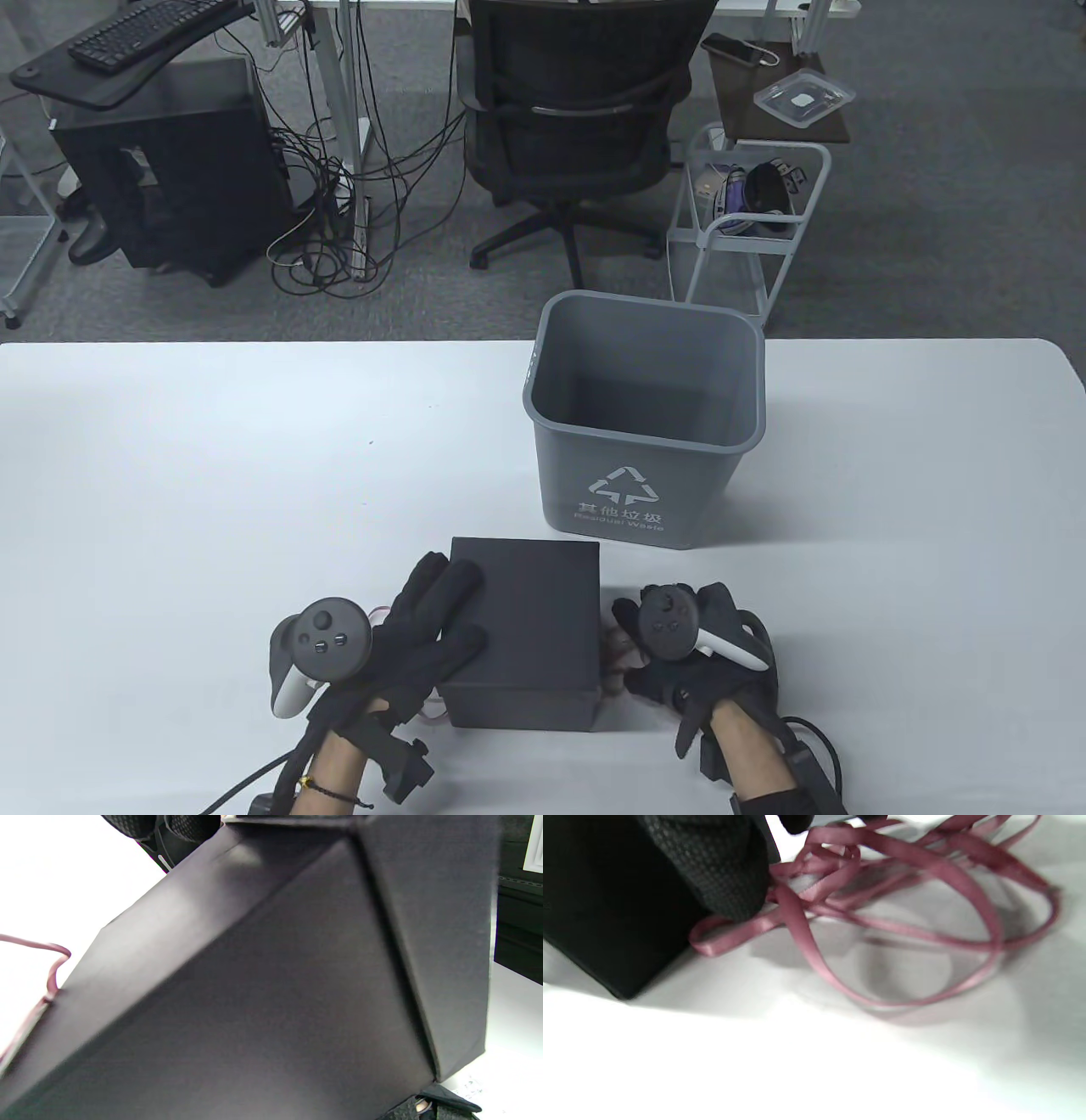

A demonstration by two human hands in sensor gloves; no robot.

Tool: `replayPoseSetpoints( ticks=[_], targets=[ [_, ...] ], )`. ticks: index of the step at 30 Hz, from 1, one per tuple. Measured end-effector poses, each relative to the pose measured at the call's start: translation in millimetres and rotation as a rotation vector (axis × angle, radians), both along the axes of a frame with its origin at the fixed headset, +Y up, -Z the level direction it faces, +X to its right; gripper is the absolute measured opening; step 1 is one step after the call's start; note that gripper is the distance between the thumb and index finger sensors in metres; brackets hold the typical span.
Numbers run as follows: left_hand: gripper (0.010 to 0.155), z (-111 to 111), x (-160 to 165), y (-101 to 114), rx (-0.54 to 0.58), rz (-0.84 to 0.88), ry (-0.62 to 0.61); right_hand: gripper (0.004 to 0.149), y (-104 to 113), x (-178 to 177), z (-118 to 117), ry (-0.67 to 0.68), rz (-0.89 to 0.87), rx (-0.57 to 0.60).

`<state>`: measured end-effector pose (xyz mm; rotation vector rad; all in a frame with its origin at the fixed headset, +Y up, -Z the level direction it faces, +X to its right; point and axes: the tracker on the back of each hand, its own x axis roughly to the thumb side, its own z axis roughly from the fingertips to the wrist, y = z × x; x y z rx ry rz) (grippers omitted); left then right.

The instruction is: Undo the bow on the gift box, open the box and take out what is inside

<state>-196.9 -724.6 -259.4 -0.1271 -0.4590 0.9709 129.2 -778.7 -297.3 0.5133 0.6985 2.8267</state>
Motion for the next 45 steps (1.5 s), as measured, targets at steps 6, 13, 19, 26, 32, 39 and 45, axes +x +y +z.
replayPoseSetpoints(
  ticks=[6,13,19,26,32,39,45],
  targets=[
    [0.074,0.2,0.2,-0.4,-0.002,0.002,0.0,0.085,6.2,-21.9,6.9,0.051,0.134,0.138],
    [0.073,0.6,-0.9,-0.4,-0.007,0.017,0.006,0.066,6.1,-30.9,14.1,0.054,0.18,0.277],
    [0.074,0.5,-1.4,-0.1,0.003,0.006,0.009,0.031,11.7,-29.4,13.9,0.049,0.215,0.315],
    [0.074,0.3,-1.8,-0.4,0.003,0.003,0.009,0.029,32.0,-6.8,11.5,-0.011,-0.167,0.208],
    [0.074,0.3,-1.8,-0.8,0.002,0.002,0.01,0.029,41.0,9.4,11.4,-0.082,-0.401,0.224],
    [0.074,0.5,-1.7,-1.1,0.0,0.005,0.008,0.035,13.5,-11.2,10.1,0.032,0.02,0.125],
    [0.074,-0.1,-4.6,-2.0,-0.003,0.021,0.015,0.057,4.7,-32.5,19.3,0.099,0.278,0.246]
  ],
)
